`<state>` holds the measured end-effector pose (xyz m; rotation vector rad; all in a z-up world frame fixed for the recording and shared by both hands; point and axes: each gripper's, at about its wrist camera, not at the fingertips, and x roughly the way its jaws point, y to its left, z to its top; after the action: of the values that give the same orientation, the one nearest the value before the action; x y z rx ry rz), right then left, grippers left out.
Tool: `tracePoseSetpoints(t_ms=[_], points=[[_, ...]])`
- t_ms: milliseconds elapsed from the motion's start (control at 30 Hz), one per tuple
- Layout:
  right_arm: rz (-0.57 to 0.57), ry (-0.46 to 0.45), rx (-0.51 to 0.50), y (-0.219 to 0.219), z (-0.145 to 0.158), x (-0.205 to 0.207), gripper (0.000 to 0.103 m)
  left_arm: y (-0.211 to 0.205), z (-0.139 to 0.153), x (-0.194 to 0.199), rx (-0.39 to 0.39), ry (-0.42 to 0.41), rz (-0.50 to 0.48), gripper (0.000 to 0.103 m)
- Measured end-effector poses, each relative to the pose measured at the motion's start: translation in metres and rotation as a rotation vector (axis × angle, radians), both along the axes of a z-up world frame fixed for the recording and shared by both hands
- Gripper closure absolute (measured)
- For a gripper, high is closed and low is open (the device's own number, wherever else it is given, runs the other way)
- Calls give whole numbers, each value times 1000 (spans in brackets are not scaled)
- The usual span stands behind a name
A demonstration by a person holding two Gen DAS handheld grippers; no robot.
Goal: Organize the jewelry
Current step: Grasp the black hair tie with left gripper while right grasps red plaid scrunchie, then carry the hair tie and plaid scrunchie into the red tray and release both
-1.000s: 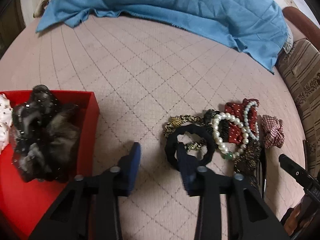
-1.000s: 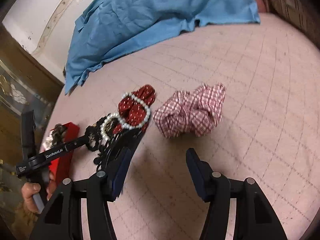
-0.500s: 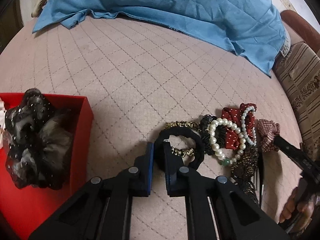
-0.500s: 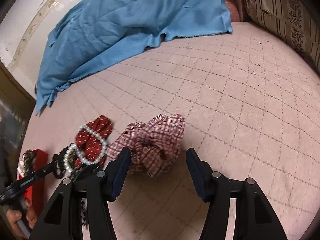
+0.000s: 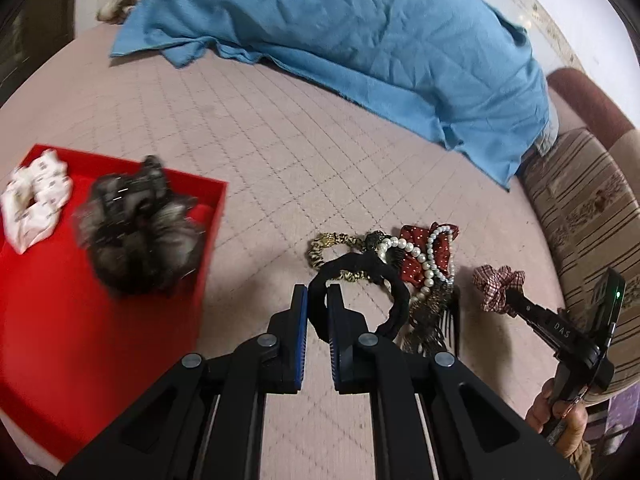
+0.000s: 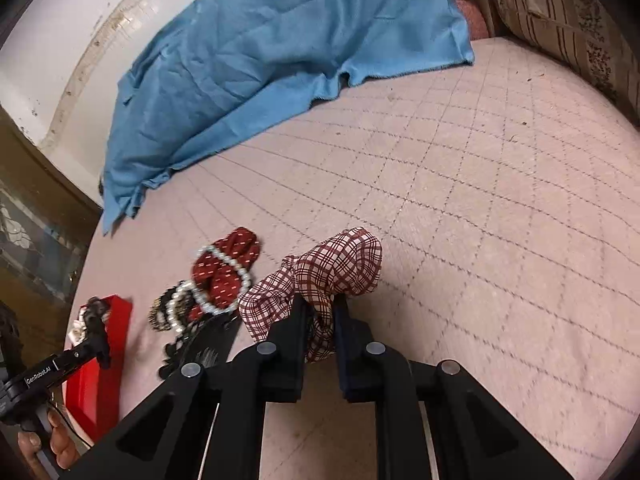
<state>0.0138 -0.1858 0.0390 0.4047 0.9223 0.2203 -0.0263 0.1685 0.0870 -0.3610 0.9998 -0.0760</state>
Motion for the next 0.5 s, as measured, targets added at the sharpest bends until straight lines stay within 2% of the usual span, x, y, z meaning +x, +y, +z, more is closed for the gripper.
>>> tracePoseSetpoints(t_ms=[200,367,500], points=[[32,-50,-5,7,26,-26,89,27,19,-35,-1,-27,77,94],[86,-67,21,25,43,-43,89,58,29,-66,73,-36,163,94],[176,-74,28,59,58,-56,89,95,29,-88,119,-14,257,94]])
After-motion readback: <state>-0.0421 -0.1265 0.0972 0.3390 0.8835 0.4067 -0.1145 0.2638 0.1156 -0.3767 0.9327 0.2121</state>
